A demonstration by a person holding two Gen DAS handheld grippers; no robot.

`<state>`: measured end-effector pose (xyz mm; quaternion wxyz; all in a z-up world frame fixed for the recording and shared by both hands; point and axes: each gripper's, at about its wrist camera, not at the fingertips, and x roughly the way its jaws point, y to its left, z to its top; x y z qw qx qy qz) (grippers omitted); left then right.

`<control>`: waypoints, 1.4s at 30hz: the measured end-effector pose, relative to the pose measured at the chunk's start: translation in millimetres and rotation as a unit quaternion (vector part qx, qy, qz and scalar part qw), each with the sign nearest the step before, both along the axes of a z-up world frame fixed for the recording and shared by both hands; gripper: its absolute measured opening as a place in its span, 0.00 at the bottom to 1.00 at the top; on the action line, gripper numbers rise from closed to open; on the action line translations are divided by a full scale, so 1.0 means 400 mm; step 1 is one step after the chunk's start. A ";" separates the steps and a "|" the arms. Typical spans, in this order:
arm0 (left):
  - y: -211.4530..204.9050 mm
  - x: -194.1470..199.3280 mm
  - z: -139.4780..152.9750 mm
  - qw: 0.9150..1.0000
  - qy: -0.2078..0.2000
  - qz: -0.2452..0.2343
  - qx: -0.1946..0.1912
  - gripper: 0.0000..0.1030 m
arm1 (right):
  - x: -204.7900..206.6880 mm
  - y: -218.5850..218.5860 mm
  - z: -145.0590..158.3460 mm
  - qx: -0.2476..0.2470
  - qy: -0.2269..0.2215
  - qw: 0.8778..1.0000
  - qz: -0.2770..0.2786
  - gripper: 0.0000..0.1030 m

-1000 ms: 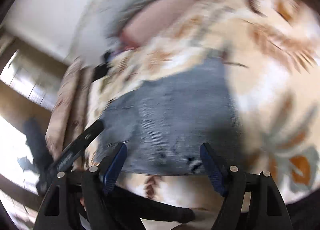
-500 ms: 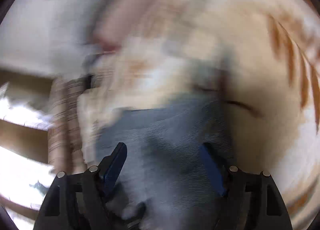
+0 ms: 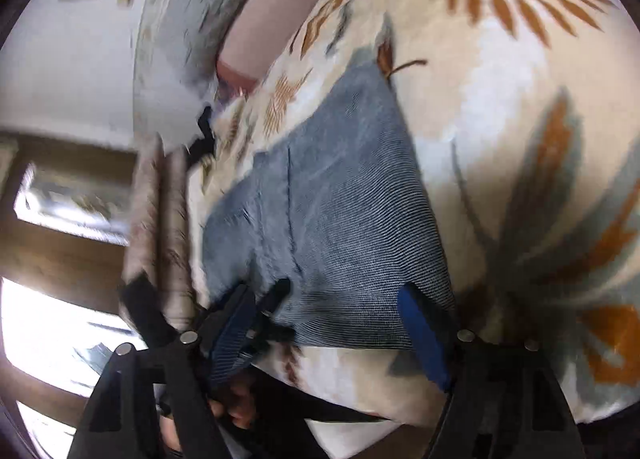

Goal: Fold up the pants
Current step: 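Fold the held hem back over the jeans with the right tool, then open the right tool and withdraw from the folded jeans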

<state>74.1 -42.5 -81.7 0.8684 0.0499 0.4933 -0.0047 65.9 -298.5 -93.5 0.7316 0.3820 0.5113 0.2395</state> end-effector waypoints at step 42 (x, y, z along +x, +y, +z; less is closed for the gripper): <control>0.008 -0.005 -0.001 1.000 -0.005 0.001 -0.008 1.00 | -0.007 0.075 -0.007 -0.060 -0.050 0.996 0.035 0.99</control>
